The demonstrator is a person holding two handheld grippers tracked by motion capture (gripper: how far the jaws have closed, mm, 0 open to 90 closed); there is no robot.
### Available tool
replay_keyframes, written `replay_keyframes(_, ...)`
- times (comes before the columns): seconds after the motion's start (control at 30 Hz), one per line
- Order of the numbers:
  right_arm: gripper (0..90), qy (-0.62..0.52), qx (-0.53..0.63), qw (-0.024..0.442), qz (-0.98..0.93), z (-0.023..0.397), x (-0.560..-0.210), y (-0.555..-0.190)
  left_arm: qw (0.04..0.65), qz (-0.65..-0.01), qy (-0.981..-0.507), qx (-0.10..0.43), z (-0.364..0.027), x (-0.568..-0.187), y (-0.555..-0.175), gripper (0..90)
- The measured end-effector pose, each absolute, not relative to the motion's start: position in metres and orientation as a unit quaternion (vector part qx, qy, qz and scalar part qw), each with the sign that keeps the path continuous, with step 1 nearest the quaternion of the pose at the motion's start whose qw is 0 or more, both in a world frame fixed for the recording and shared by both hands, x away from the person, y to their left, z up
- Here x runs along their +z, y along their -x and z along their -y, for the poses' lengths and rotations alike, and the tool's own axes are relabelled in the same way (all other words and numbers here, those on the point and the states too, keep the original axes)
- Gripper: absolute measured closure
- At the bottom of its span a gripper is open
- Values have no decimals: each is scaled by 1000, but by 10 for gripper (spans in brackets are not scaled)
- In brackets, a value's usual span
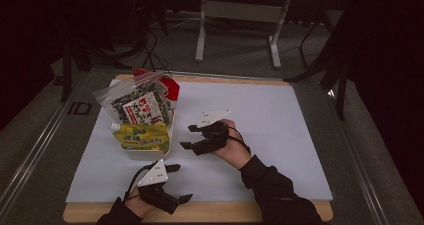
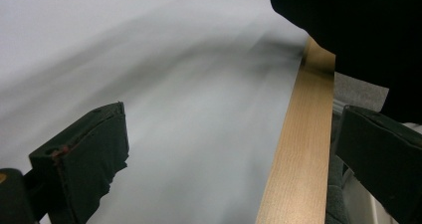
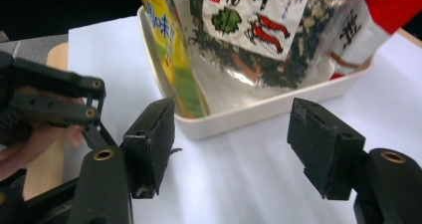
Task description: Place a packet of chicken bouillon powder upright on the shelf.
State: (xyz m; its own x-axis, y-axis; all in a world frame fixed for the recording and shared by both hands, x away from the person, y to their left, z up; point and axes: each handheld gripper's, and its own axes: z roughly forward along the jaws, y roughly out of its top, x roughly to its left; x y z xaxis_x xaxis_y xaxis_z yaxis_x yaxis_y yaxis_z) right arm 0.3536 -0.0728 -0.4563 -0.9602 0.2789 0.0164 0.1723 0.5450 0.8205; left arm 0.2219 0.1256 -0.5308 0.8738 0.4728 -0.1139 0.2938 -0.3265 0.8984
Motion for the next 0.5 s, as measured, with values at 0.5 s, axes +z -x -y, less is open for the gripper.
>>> replay_keyframes(0.5, 358, -148, 460, 57, -874, 87, -479, -348, 528, -237, -811, 83, -125, -532, -222, 18)
